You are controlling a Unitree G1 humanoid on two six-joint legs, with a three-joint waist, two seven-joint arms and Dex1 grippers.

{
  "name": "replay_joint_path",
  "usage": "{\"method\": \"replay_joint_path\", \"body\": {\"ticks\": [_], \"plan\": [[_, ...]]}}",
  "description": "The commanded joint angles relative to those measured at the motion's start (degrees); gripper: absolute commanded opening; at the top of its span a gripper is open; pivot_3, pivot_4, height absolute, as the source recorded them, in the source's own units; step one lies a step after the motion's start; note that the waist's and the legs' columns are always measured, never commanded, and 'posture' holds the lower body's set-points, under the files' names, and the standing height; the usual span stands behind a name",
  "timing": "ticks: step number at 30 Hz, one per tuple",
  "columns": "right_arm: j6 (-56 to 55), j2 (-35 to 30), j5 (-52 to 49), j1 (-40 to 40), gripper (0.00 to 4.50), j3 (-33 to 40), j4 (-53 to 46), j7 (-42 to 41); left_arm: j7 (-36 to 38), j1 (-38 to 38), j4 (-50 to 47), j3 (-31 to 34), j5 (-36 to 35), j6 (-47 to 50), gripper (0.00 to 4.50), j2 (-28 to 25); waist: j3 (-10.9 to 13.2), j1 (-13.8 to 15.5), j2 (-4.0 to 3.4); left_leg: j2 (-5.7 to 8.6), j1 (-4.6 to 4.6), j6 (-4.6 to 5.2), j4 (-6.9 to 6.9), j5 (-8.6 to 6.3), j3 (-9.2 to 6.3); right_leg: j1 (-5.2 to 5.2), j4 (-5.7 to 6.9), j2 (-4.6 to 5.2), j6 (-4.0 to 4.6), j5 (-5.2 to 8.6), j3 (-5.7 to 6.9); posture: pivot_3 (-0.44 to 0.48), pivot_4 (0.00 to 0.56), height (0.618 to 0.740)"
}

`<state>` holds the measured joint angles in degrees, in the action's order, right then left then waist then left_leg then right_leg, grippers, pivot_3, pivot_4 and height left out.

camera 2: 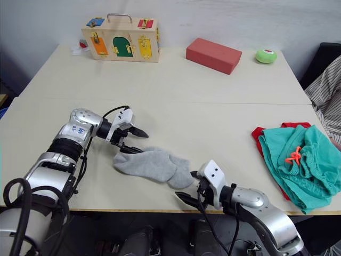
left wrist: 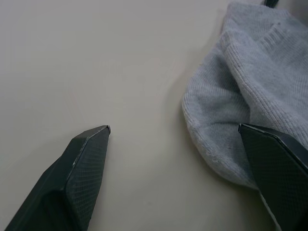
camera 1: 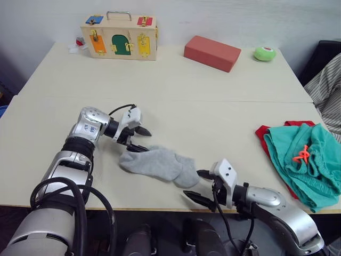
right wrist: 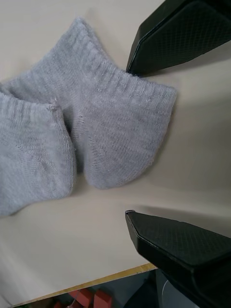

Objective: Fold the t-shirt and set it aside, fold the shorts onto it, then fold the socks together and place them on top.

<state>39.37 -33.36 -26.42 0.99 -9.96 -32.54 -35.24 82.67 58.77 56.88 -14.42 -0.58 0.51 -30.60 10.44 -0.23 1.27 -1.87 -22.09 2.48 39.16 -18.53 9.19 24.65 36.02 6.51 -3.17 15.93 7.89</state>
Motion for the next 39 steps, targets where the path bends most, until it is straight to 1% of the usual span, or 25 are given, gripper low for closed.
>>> {"method": "replay_joint_path", "body": {"ticks": [1, 3, 7, 13, 14, 15, 18, 21, 24, 25, 29, 32, 34, 37, 39], "plan": [[0.58, 0.41, 0.98, -0.78, 4.12, 0.51, 0.67, 1.34, -0.43, -0.96, -1.62, 0.86, 0.63, -0.31, 4.10, -0.58, 0.00, 0.05, 0.00, 0.00, 0.00, 0.00, 0.00, 0.00, -0.01, 0.00, 0.00, 0.01, 0.00, 0.00, 0.01, 0.000, 0.150, 0.740], [0.87, 0.56, 1.12, -1.22, 3.60, 0.55, 0.88, 1.45, -0.81, -1.80, -2.10, 1.05, 0.85, -0.80, 3.64, -0.50, -0.01, 0.06, 0.01, 0.02, 0.00, 0.01, 0.00, 0.00, -0.03, -0.01, 0.00, 0.03, 0.00, 0.00, 0.01, 0.000, 0.150, 0.740], [0.97, 0.53, 1.54, -2.04, 2.22, 0.20, 1.27, 1.29, -1.04, -3.21, -3.60, 1.75, 0.39, -0.08, 2.37, 0.26, 0.00, 0.06, 0.01, 0.02, 0.00, 0.01, 0.00, 0.00, -0.03, -0.01, 0.00, 0.03, 0.00, 0.00, 0.02, 0.000, 0.150, 0.740], [0.12, 0.30, 2.85, -2.67, 0.21, -0.05, 1.75, 0.72, -0.22, -7.09, -9.51, 2.07, -0.41, 2.78, 0.53, 0.40, -0.01, 0.05, 0.01, 0.03, -0.01, 0.01, 0.00, 0.00, -0.04, -0.02, 0.00, 0.03, 0.00, 0.00, 0.03, 0.000, 0.150, 0.740], [-0.15, 0.13, 3.11, -2.90, 0.00, 0.01, 2.02, 0.56, -0.75, -8.05, -10.92, 2.15, -0.42, 3.64, 0.21, 0.17, -0.01, 0.05, 0.00, 0.03, 0.00, 0.02, 0.00, 0.00, -0.04, -0.02, 0.01, 0.03, 0.00, 0.00, 0.02, 0.000, 0.150, 0.740], [-0.45, -0.17, 3.36, -3.23, 0.00, 0.10, 2.39, 0.21, -1.94, -9.09, -12.52, 2.43, -0.34, 4.70, 0.03, -0.18, -0.01, 0.04, 0.00, 0.03, 0.00, 0.02, 0.00, 0.00, -0.04, -0.02, 0.01, 0.03, 0.00, 0.00, 0.02, 0.000, 0.150, 0.740], [-1.19, -1.11, 3.86, -4.73, 0.00, 0.82, 4.13, -1.15, -5.00, -12.54, -18.83, 4.27, -1.33, 9.29, 0.03, -1.29, -0.01, -0.02, 0.01, 0.03, 0.02, 0.02, 0.00, 0.00, -0.04, -0.04, 0.01, 0.04, 0.00, 0.00, 0.00, 0.000, 0.150, 0.740], [-1.81, -1.63, 3.99, -5.73, 0.00, 1.37, 5.59, -2.14, -6.56, -14.74, -23.44, 5.18, -2.15, 12.75, 0.03, -1.89, -0.01, 0.02, 0.01, 0.02, 0.04, 0.02, 0.01, 0.01, -0.05, -0.06, 0.04, 0.04, 0.00, 0.00, 0.00, 0.000, 0.150, 0.740], [-2.92, -2.98, 4.37, -9.91, 0.00, 2.20, 11.27, -5.18, -10.69, -20.68, -33.43, 7.81, -4.37, 19.15, 0.03, -3.01, -0.01, -0.35, 0.00, 0.02, 0.05, 0.02, 0.01, 0.01, -0.01, -0.04, 0.06, 0.04, 0.00, 0.00, -0.05, 0.000, 0.150, 0.740], [-3.54, -3.06, 4.63, -11.04, 0.00, 2.14, 13.09, -5.86, -10.96, -22.36, -36.29, 7.96, -5.03, 20.63, 0.03, -3.39, -0.01, -0.51, 0.00, 0.03, 0.06, 0.03, 0.01, 0.01, -0.02, -0.05, 0.08, 0.05, 0.00, 0.00, -0.05, 0.000, 0.150, 0.740], [-6.77, -3.00, 6.30, -13.10, 0.00, 0.98, 18.03, -8.37, -14.34, -24.72, -41.33, 8.55, -6.11, 24.71, 0.03, -3.27, -0.01, -0.12, 0.00, 0.00, 0.09, 0.00, 0.01, 0.02, -0.04, -0.07, 0.09, 0.04, 0.01, 0.00, -0.03, 0.000, 0.150, 0.740], [-5.99, -2.72, 5.74, -14.42, 0.00, 1.32, 20.45, -9.79, -17.24, -25.59, -43.33, 9.64, -7.60, 27.87, 0.03, -2.78, -0.01, -0.02, 0.00, 0.02, 0.09, 0.01, 0.01, 0.04, -0.03, -0.09, 0.09, 0.04, 0.00, 0.00, -0.05, 0.000, 0.150, 0.740], [-4.24, -2.94, 4.41, -14.65, 0.00, 1.45, 20.45, -11.21, -17.25, -25.86, -44.19, 9.30, -8.27, 29.41, 0.46, -3.07, -0.01, -0.01, 0.00, 0.02, 0.11, 0.01, 0.01, 0.05, -0.04, -0.10, 0.10, 0.05, 0.00, 0.00, -0.06, 0.000, 0.150, 0.740], [-3.82, -3.26, 3.95, -13.94, 0.76, 2.67, 19.08, -11.54, -18.75, -26.33, -45.45, 9.99, -9.14, 30.48, 1.30, -3.22, -0.01, 0.04, 0.00, 0.01, 0.11, 0.00, 0.01, 0.05, -0.04, -0.10, 0.13, 0.05, 0.00, 0.00, -0.06, 0.000, 0.150, 0.740], [-2.90, -5.32, 3.03, -12.99, 1.46, 4.57, 17.70, -12.96, -19.07, -26.73, -46.22, 11.13, -9.88, 30.96, 1.92, -4.51, -0.01, 0.08, 0.00, 0.02, 0.11, -0.01, 0.01, 0.06, -0.04, -0.09, 0.13, 0.06, 0.00, 0.00, -0.06, 0.000, 0.150, 0.740]]}}
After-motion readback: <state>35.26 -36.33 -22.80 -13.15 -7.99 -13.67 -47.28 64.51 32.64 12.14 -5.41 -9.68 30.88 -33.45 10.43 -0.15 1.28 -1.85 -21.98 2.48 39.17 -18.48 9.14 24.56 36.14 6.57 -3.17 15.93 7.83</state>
